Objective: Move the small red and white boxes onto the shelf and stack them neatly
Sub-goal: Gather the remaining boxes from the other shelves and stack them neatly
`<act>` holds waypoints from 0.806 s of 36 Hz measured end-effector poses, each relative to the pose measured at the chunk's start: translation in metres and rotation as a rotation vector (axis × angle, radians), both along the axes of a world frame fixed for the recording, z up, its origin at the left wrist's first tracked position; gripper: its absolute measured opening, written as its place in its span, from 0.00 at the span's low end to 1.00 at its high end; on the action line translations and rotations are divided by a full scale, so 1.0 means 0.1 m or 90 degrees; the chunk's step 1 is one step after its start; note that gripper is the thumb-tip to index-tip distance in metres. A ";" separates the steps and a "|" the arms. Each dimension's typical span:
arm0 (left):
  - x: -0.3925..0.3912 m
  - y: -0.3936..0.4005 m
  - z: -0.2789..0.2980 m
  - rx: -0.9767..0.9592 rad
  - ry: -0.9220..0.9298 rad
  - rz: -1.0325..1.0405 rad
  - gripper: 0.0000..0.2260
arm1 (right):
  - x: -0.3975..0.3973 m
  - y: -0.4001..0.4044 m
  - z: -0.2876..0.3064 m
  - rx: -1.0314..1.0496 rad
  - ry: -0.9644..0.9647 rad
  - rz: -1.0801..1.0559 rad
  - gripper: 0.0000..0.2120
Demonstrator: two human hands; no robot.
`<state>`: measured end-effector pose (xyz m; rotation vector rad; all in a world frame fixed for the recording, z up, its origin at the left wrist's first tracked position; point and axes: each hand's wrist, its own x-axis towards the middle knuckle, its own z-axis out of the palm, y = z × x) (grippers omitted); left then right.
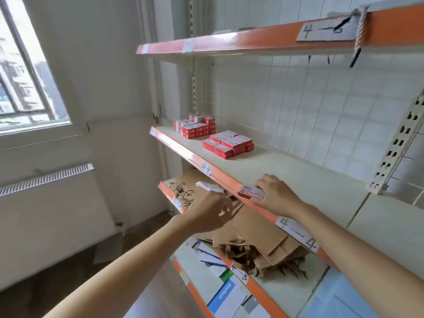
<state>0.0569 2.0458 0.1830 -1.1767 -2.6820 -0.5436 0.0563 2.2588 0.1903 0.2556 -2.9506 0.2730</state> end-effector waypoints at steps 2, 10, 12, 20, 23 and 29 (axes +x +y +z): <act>-0.25 0.04 0.07 -0.009 0.003 -0.003 0.08 | -0.24 0.06 0.01 -0.008 0.000 -0.017 0.17; -1.08 0.33 0.20 0.010 0.019 0.011 0.09 | -0.95 0.41 -0.03 -0.018 -0.026 -0.098 0.18; -1.22 0.42 0.15 0.007 0.005 -0.011 0.09 | -1.05 0.48 -0.08 -0.045 -0.024 -0.133 0.18; -1.91 0.76 -0.05 -0.013 -0.054 -0.092 0.17 | -1.19 0.62 -0.35 -0.189 -0.063 -0.197 0.20; -2.13 0.89 -0.15 0.004 -0.090 -0.134 0.21 | -1.18 0.63 -0.42 -0.226 -0.036 -0.214 0.22; -2.37 1.08 -0.20 -0.024 -0.084 -0.271 0.25 | -1.22 0.56 -0.35 -0.361 -0.090 -0.293 0.23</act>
